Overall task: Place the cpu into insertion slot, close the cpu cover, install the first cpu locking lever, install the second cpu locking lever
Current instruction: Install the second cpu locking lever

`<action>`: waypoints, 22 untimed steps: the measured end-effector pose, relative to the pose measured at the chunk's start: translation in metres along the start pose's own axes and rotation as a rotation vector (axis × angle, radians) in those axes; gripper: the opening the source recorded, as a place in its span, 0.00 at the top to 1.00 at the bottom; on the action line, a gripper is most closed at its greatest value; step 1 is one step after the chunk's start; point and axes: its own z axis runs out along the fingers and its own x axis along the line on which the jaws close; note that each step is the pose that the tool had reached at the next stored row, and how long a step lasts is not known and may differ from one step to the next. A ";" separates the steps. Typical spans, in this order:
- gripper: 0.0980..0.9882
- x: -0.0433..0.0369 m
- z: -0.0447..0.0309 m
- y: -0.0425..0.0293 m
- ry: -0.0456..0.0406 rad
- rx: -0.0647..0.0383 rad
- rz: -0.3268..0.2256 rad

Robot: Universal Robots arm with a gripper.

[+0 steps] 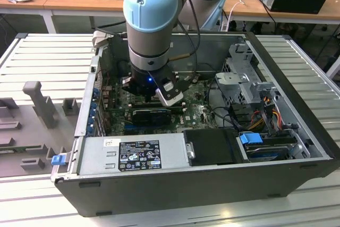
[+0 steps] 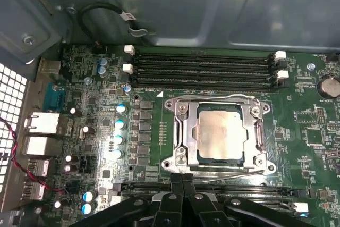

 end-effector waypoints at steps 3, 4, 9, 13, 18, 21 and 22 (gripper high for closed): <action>0.99 0.0013 0.0040 -0.0011 0.0001 0.000 0.000; 0.99 0.0016 0.0052 -0.0015 0.0000 0.000 0.000; 0.99 0.0057 0.0122 -0.0034 -0.0003 -0.013 0.000; 0.99 0.0059 0.0137 -0.0038 -0.0005 -0.020 0.000; 0.99 0.0059 0.0157 -0.0030 -0.0006 -0.023 0.000; 0.99 0.0059 0.0189 -0.0015 -0.0008 -0.028 0.000; 0.99 0.0058 0.0195 -0.0011 -0.0008 -0.028 0.000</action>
